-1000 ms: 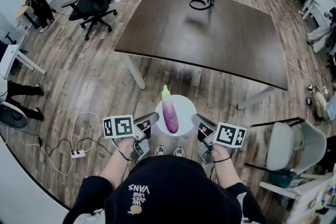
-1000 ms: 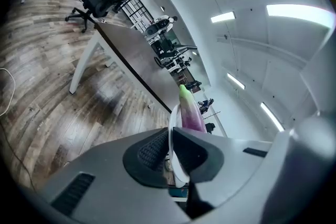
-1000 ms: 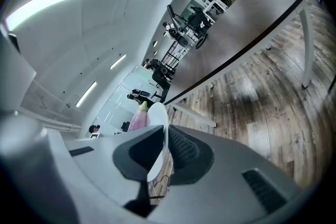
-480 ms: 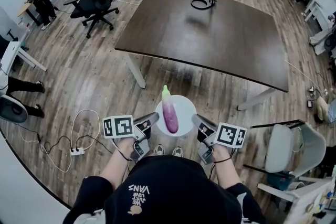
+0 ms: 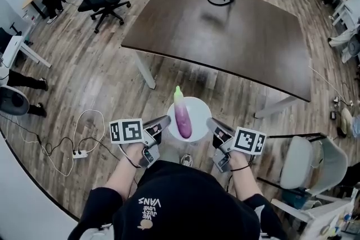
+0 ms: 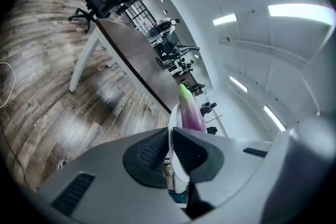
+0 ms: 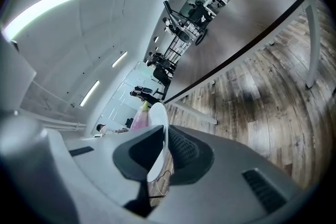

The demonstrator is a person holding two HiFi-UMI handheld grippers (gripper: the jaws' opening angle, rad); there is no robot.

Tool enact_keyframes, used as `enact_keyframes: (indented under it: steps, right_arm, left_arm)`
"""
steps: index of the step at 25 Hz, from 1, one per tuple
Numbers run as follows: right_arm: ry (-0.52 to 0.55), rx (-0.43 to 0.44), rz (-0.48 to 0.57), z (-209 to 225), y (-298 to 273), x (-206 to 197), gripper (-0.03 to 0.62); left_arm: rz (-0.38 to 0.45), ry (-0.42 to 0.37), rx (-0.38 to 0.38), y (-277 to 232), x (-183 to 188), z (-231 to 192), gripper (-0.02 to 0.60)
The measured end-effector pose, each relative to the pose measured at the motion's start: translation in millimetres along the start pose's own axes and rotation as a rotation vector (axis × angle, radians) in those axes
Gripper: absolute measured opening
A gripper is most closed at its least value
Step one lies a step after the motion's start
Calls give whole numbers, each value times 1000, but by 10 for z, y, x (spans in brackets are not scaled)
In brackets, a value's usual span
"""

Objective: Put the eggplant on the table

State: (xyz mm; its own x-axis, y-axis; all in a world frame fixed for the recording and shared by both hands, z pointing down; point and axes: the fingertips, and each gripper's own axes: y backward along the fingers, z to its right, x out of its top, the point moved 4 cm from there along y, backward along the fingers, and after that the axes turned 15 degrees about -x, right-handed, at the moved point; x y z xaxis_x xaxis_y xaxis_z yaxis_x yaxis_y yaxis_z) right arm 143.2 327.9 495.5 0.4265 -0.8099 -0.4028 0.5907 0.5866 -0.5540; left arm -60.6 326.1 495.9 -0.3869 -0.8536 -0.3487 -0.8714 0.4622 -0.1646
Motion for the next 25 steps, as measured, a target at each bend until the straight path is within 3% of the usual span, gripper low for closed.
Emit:
enact_keyframes:
  steps: [8,25]
  right_arm:
    - [-8,-8,-1,41,-201,176,35]
    - [-35,-39,81,-325,-1100,975,35]
  left_arm:
    - [-4,12,-1,-129,216,-142,34]
    - [-69,-15,-35,-344,1546,-488,34]
